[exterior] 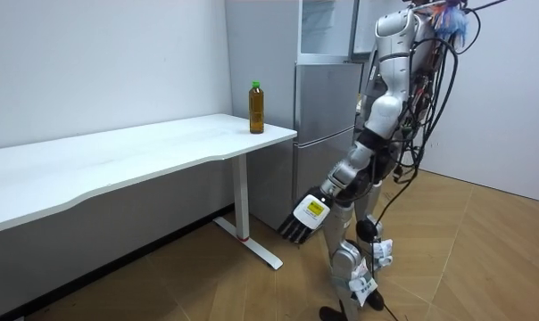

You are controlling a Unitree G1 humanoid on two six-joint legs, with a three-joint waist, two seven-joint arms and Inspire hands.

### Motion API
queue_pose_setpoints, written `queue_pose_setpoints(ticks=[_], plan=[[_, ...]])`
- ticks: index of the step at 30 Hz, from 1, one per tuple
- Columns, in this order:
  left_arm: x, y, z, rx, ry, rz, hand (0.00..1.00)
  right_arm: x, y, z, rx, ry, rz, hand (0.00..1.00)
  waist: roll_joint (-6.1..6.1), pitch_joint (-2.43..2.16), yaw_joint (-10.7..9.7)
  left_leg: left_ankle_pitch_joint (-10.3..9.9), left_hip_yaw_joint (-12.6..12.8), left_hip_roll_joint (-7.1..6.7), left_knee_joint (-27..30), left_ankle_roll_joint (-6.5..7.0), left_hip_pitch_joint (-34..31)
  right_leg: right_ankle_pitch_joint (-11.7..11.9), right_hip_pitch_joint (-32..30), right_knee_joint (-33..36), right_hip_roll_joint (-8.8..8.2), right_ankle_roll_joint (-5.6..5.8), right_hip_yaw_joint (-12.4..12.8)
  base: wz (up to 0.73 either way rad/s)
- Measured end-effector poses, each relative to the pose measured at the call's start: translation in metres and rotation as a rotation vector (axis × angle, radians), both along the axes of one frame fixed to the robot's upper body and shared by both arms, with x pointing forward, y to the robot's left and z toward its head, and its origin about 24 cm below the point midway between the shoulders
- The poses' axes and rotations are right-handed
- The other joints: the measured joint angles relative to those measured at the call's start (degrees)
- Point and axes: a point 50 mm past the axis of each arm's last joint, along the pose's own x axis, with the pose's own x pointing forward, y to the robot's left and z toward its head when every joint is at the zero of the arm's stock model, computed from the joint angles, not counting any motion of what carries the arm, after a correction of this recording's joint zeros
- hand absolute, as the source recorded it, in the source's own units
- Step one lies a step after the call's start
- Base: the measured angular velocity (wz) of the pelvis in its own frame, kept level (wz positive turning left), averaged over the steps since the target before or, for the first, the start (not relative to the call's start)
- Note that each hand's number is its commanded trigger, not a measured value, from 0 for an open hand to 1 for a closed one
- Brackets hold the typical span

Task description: Put the bottle in the upper fridge

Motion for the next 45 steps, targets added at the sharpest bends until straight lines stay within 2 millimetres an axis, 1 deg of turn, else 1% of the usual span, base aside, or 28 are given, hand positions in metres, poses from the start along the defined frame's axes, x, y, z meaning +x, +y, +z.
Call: queue_pose_setpoints(ticks=[4,5,8,12,15,20,31,41,43,45], plan=[[-0.007,-0.006,-0.003,-0.039,0.045,-0.051,0.0,0.004,0.002,-0.001,-0.003,0.003,0.035,0.0,-0.32,-0.07,-0.5,0.0,0.6,0.06,-0.2,0.0,0.0,0.0,-0.4,0.0,0.09,0.0,0.6,-0.07],[-0.008,-0.005,-0.004,-0.039,0.057,-0.074,0.0,0.007,0.002,-0.001,-0.004,0.0,0.045,0.0,-0.41,-0.1,-0.6,0.0,1.2,0.13,-0.2,0.0,-0.2,0.0,-0.8,0.1,0.12,-0.03,1.0,-0.13],[-0.009,-0.001,-0.004,-0.028,0.08,-0.117,0.0,0.008,0.005,-0.001,0.001,0.005,0.071,0.0,-0.82,-0.05,-1.0,0.0,1.4,0.07,-0.2,0.0,-0.9,0.1,-1.4,0.1,0.08,0.07,1.1,-0.04],[-0.003,0.002,-0.003,-0.022,0.076,-0.148,0.0,0.011,0.007,-0.002,0.006,0.0,0.086,0.0,-1.42,0.05,-1.1,0.0,1.5,0.0,-0.2,0.04,-1.3,0.3,-1.9,-0.1,0.01,0.13,1.2,-0.03],[0.001,0.004,-0.003,-0.014,0.08,-0.178,0.0,0.011,0.007,-0.003,0.011,0.012,0.088,0.0,-1.4,0.06,-1.1,0.0,1.5,-0.02,-0.2,0.04,-1.7,0.3,-2.3,-0.1,0.01,0.14,1.2,0.0],[0.002,0.003,-0.005,-0.017,0.095,-0.205,0.0,0.014,0.007,-0.003,0.012,0.017,0.09,0.0,-1.2,0.08,-1.1,0.0,1.5,0.02,-0.2,0.04,-2.0,0.3,-2.5,-0.2,0.06,0.13,1.2,0.0],[-0.001,0.002,-0.006,-0.036,0.121,-0.21,0.0,0.014,0.007,-0.004,0.026,0.02,0.087,0.0,-0.9,0.13,-1.1,0.0,1.5,0.02,-0.2,0.04,-2.2,0.3,-2.5,-0.7,0.11,0.12,1.2,0.0],[0.001,0.002,-0.006,-0.039,0.125,-0.213,0.0,0.014,0.008,-0.004,0.036,0.023,0.095,0.0,-1.16,0.12,-1.1,0.0,1.5,0.01,-0.3,0.04,-2.2,0.3,-2.5,-1.0,0.12,0.13,1.2,0.0],[0.002,0.003,-0.006,-0.037,0.125,-0.215,0.0,0.018,0.008,-0.004,0.038,0.019,0.104,0.0,-1.32,0.1,-1.1,0.0,1.6,0.01,-0.3,0.04,-2.2,0.3,-2.5,-1.0,0.12,0.13,1.2,0.0],[0.004,0.005,-0.005,-0.03,0.121,-0.229,0.0,0.021,0.008,-0.004,0.047,0.012,0.119,0.0,-1.64,0.22,-1.1,0.0,1.9,0.01,-0.3,0.04,-2.3,0.3,-2.5,-1.0,0.09,0.13,1.1,0.0]])
